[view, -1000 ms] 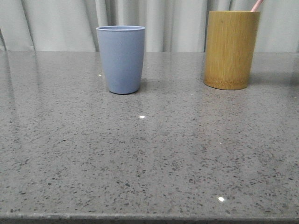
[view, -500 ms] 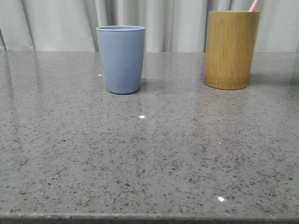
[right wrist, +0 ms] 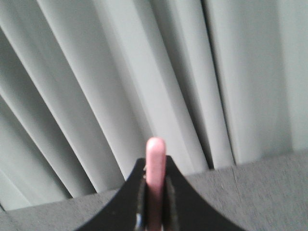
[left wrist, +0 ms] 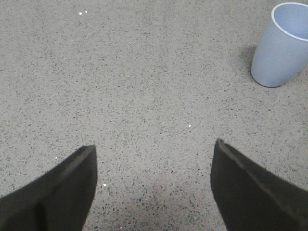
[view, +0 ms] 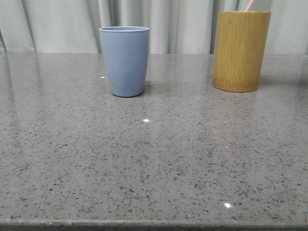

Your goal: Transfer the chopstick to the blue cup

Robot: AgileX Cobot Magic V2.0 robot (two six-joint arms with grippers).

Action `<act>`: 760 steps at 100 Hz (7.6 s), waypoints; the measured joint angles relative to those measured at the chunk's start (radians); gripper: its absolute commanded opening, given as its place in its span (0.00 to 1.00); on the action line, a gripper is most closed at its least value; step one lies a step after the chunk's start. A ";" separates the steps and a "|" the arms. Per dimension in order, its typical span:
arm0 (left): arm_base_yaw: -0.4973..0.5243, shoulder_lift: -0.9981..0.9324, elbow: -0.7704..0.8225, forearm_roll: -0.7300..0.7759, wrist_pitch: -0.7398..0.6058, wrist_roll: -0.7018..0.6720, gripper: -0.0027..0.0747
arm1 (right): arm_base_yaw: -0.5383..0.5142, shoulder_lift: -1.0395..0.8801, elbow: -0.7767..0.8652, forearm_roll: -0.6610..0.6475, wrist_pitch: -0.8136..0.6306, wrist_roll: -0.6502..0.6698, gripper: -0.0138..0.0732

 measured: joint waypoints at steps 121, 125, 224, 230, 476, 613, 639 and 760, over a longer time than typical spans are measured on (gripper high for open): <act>0.000 0.000 0.000 0.000 0.000 0.000 0.66 | 0.386 0.238 -0.372 -0.065 0.264 -0.010 0.12; 0.000 0.000 0.000 0.000 0.000 0.000 0.66 | 0.386 0.240 -0.372 -0.065 0.266 -0.010 0.17; 0.000 0.000 0.000 0.000 0.000 0.000 0.66 | 0.188 -0.131 -0.304 -0.142 0.682 -0.055 0.65; 0.000 0.000 0.000 0.000 0.000 0.000 0.66 | 0.144 -0.194 -0.260 -0.160 0.756 -0.055 0.65; 0.000 -0.096 0.085 0.035 -0.222 0.000 0.01 | 0.056 -0.883 0.279 -0.274 1.179 -0.037 0.08; 0.080 -0.652 0.845 0.096 -0.885 0.000 0.01 | 0.056 -0.884 0.279 -0.274 1.181 -0.036 0.08; 0.080 -0.652 0.845 0.096 -0.882 0.000 0.01 | 0.056 -0.884 0.279 -0.274 1.181 -0.036 0.08; 0.080 -0.652 0.845 0.097 -0.876 0.000 0.01 | -0.115 -1.403 0.920 -0.351 0.591 -0.040 0.08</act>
